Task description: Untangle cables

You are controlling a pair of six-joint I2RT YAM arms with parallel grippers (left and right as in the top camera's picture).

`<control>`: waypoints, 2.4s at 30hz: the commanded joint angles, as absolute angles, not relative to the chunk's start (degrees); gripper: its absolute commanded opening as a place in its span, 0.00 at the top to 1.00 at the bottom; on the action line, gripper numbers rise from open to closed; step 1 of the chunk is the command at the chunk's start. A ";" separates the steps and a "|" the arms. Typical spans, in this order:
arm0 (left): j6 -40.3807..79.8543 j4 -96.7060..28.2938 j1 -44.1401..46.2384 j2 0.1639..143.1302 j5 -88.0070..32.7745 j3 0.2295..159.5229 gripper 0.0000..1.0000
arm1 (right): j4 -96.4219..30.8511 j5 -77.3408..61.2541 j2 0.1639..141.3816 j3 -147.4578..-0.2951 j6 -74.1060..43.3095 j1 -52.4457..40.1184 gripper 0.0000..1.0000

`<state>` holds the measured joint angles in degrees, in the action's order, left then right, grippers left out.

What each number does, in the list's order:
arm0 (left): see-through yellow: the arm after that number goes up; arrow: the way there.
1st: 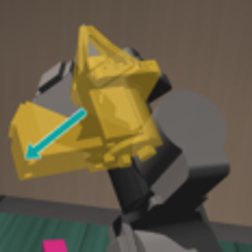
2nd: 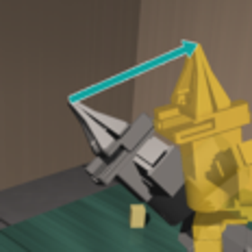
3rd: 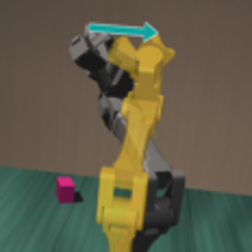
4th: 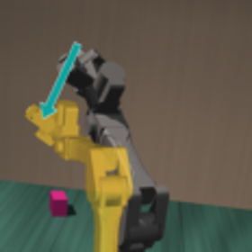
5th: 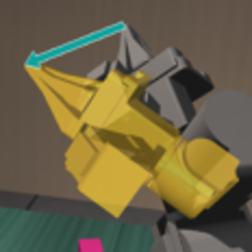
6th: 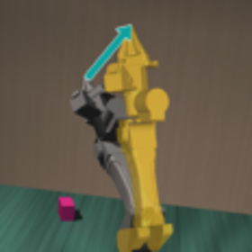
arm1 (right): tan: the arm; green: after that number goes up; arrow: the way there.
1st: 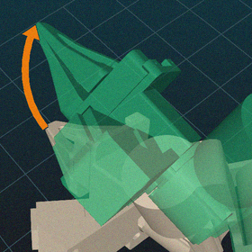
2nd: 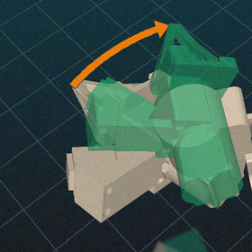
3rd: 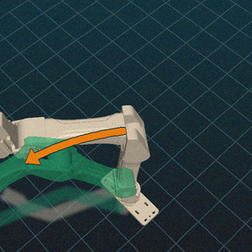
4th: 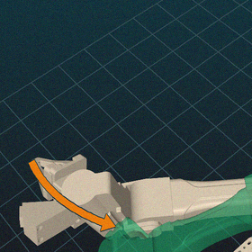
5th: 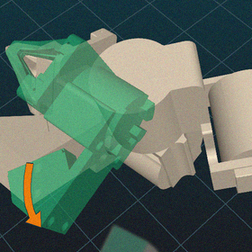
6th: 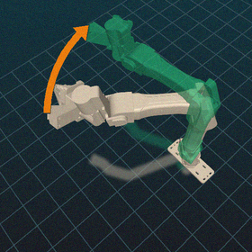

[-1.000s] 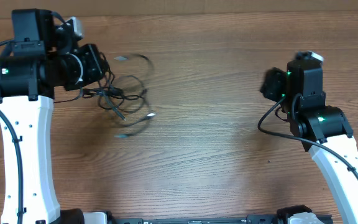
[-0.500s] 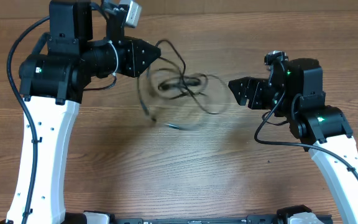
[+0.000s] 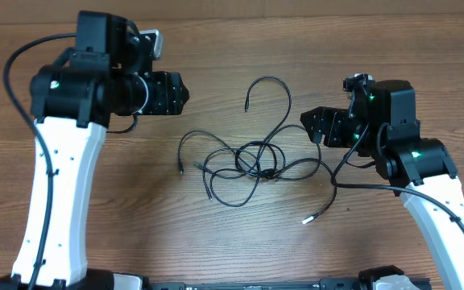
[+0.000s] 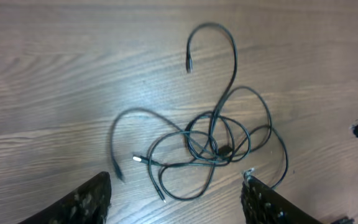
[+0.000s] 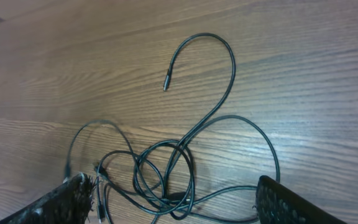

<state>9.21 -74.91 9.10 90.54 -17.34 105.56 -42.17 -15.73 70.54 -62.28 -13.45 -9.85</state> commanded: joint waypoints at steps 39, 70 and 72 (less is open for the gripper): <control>50.11 -76.05 33.91 124.64 -18.55 104.44 0.37 | -51.18 4.40 69.93 -62.70 -17.78 -9.98 0.10; 52.40 -62.50 34.54 124.95 -5.32 90.30 0.67 | -51.13 4.21 69.91 -62.72 -17.80 -10.00 0.10; 50.85 -61.06 34.54 124.95 -5.41 90.28 0.78 | -51.13 4.21 69.91 -62.72 -17.80 -10.00 0.11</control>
<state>51.33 -62.35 34.15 123.90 -6.61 91.11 -51.22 3.44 70.54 -62.28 -17.63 -9.85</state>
